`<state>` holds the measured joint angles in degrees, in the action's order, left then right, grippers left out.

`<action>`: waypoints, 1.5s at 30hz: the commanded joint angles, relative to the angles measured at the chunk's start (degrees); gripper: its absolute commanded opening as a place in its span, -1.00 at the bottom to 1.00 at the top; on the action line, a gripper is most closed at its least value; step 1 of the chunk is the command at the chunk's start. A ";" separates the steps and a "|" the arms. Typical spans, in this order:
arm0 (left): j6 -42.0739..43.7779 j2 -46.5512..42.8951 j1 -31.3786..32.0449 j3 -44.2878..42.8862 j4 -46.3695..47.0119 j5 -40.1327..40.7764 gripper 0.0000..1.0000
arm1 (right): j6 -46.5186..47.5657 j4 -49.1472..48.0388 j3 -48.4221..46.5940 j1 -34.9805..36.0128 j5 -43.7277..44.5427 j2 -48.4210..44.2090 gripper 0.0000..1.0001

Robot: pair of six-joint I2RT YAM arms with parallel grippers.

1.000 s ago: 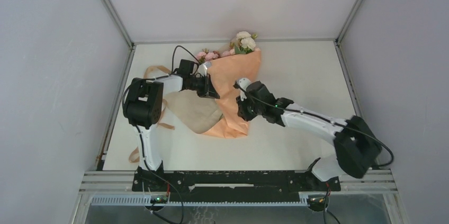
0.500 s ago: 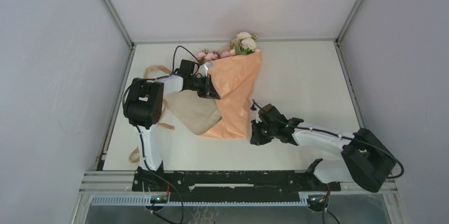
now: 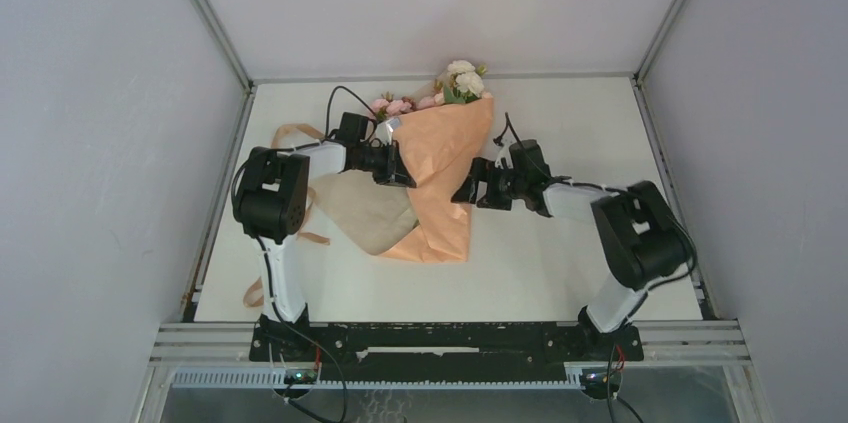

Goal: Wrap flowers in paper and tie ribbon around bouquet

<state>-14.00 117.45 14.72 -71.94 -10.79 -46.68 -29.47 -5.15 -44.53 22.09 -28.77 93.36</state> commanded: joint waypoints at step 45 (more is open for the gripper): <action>-2.21 -1.85 9.36 5.33 4.49 2.20 -1.00 | -6.10 -5.06 -2.30 -8.64 -2.49 -1.82 -1.00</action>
<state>-16.56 116.29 24.21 -67.44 -7.35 -44.47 -31.07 -2.48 -40.88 13.37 -25.67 81.54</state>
